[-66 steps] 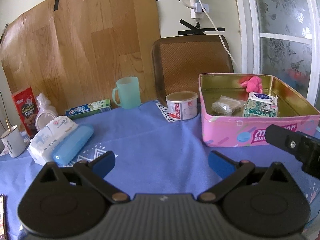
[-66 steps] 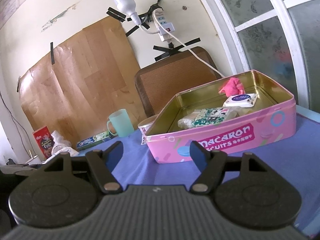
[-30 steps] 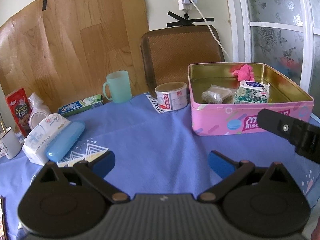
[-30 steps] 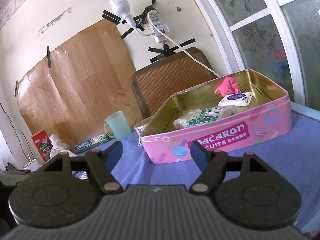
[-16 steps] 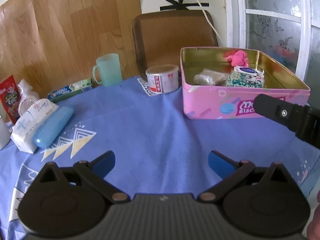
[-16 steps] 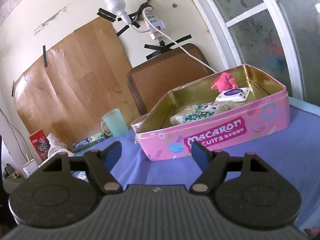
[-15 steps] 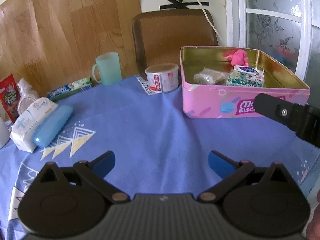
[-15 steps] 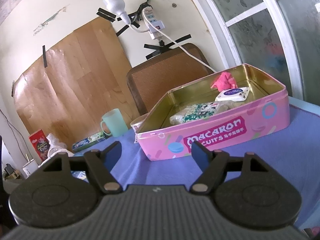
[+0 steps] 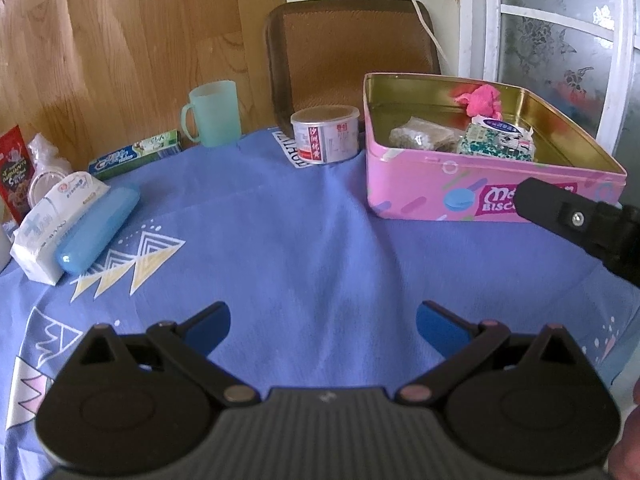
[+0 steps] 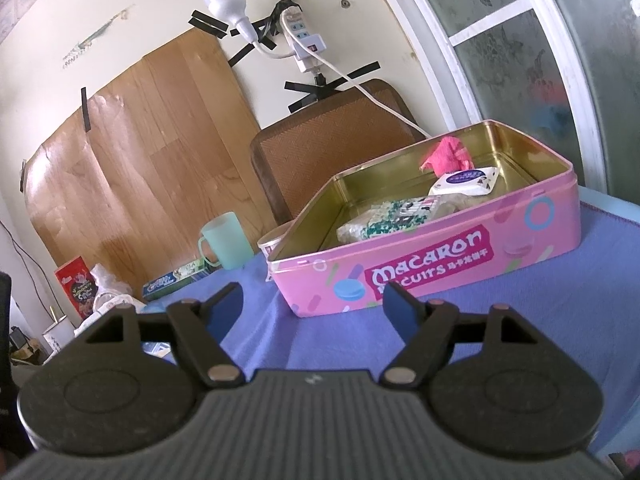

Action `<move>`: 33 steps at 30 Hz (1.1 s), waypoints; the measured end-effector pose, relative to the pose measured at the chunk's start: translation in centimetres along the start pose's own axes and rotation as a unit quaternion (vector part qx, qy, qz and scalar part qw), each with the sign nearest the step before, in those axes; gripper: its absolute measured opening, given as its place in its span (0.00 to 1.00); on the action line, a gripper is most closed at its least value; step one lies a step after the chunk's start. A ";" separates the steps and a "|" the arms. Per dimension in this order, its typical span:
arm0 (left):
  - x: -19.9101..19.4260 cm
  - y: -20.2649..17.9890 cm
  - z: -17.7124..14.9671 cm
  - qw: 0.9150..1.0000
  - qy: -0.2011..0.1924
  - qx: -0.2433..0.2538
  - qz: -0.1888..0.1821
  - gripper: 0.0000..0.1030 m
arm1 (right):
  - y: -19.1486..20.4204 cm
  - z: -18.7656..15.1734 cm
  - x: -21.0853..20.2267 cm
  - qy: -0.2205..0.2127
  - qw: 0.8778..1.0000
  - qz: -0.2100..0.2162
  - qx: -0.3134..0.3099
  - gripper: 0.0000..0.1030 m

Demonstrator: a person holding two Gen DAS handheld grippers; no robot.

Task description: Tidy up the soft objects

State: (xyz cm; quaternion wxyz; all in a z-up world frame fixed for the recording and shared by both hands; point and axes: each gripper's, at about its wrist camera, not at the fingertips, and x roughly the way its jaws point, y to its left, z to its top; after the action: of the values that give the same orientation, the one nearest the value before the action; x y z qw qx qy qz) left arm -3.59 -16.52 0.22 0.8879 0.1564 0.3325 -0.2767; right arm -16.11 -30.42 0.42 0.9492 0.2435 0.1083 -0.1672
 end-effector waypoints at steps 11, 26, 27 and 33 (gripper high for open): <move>0.9 -0.1 -0.3 1.000 0.016 0.000 0.003 1.00 | -0.4 -0.3 0.4 0.008 1.000 -0.003 0.008 0.77; 1.6 -0.2 -0.4 1.000 0.030 0.004 -0.001 1.00 | -0.9 -0.4 0.8 0.018 1.000 -0.004 0.015 0.77; 1.6 -0.2 -0.4 1.000 0.030 0.004 -0.001 1.00 | -0.9 -0.4 0.8 0.019 1.000 -0.004 0.015 0.77; 1.8 -0.2 -0.4 0.999 0.034 0.004 -0.003 1.00 | -0.9 -0.5 0.8 0.019 1.000 -0.004 0.015 0.77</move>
State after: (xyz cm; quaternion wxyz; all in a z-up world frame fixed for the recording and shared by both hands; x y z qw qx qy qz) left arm -2.84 -17.20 -1.30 0.8746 0.1683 0.3617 -0.2756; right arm -15.74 -31.16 -0.60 0.9427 0.2601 0.1248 -0.1674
